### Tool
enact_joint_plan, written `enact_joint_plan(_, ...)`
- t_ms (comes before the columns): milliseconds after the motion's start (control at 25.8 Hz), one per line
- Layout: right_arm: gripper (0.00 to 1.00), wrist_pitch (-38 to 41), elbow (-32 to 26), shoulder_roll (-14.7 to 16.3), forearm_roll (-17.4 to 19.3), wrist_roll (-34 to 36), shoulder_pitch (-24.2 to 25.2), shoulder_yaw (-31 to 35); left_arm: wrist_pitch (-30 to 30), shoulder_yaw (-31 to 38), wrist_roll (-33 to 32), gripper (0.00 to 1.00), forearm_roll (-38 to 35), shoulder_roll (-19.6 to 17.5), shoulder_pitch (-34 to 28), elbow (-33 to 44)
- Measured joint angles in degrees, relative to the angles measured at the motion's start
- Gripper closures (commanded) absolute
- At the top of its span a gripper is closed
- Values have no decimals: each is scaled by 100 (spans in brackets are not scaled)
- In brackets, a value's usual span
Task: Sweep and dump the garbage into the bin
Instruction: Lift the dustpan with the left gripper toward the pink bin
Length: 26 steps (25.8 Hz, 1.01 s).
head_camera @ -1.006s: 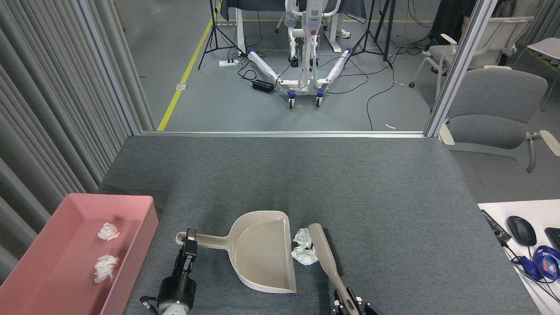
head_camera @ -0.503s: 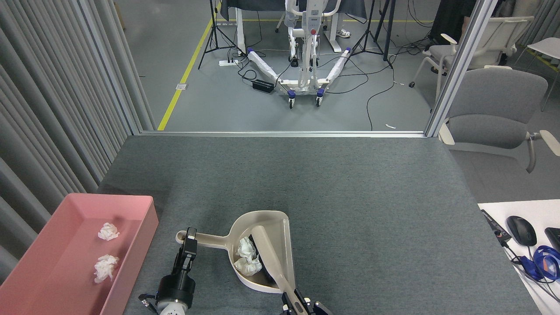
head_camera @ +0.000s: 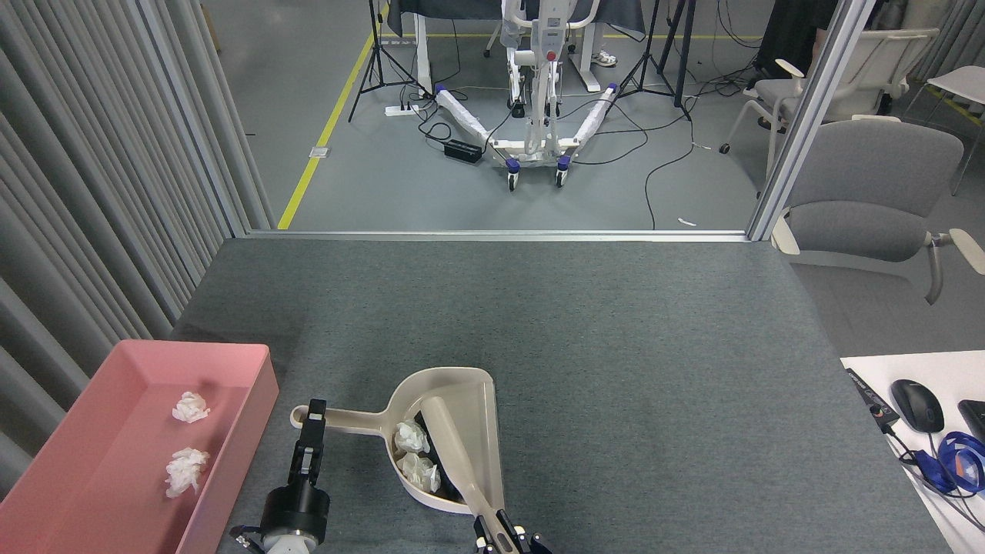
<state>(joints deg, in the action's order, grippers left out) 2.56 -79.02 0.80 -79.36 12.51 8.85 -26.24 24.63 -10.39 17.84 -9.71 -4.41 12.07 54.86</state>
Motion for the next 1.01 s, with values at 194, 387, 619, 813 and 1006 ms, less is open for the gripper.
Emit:
enact_joint_plan(194,96,-6,-287,130,67,14,-1,293,17,-131,1,99,533,-43,-9,157)
enact_joint_plan(387,96,27,-770,378,184,37,4,897,17,-268,264,99,1237,-98,-21,236)
enact_joint_plan(619,96,233,-966,875,434,-9,43,1768,-73,-359,433,99,1731,-282,-44,529)
enact_joint_plan(813,95,451,-799,1196,622,-36,97,2490,-493,-366,507,99,1890,-498,-93,1079)
enact_joint_plan(1006,95,490,-422,1331,671,-47,131,2863,-1000,-368,803,99,2203,-865,-119,1691)
